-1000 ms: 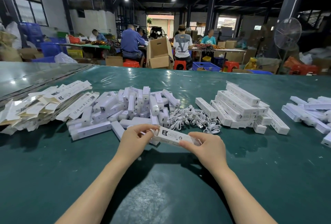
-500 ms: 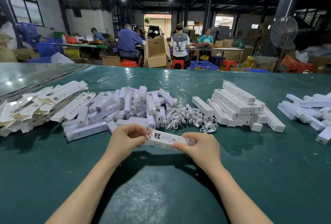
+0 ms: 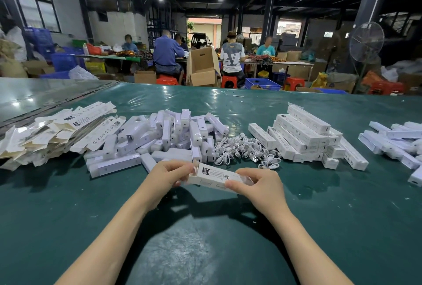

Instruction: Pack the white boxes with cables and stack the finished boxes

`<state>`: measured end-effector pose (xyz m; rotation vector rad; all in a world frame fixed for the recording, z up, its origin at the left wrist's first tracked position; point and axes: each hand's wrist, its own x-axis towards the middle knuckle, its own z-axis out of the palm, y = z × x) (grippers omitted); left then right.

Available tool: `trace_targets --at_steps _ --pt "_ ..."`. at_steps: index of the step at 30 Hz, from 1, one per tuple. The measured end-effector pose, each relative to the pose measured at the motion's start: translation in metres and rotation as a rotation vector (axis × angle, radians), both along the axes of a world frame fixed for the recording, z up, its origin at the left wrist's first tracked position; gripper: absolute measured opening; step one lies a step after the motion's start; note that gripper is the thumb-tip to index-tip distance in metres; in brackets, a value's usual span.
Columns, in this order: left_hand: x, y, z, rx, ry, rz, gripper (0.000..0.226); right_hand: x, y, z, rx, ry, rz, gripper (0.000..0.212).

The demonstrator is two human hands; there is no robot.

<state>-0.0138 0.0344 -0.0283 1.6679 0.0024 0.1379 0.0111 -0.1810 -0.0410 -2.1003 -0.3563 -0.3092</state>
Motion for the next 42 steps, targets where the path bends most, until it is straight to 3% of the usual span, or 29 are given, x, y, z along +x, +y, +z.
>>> trace_targets --at_steps 7,13,29,33,36,42 --pt "-0.001 -0.002 0.004 -0.01 0.103 0.0 0.036 -0.001 0.001 -0.002 0.034 -0.041 -0.015 0.014" --pt "-0.003 -0.011 0.011 -0.033 -0.057 0.131 0.013 -0.004 0.003 0.001 0.073 -0.07 -0.034 0.017" --pt "-0.007 -0.022 0.008 0.144 -0.449 0.199 0.023 0.001 -0.001 -0.001 0.157 -0.095 -0.053 0.016" --pt "-0.006 -0.021 0.01 0.111 -0.401 0.196 0.026 -0.001 0.002 0.001 0.112 -0.146 -0.025 0.025" --pt "-0.006 -0.022 0.013 -0.054 -0.351 0.166 0.021 -0.001 0.003 0.002 0.11 -0.179 -0.009 0.031" --pt "0.001 -0.023 0.005 -0.274 -0.179 0.152 0.016 -0.001 0.002 0.003 -0.051 -0.222 0.022 0.017"
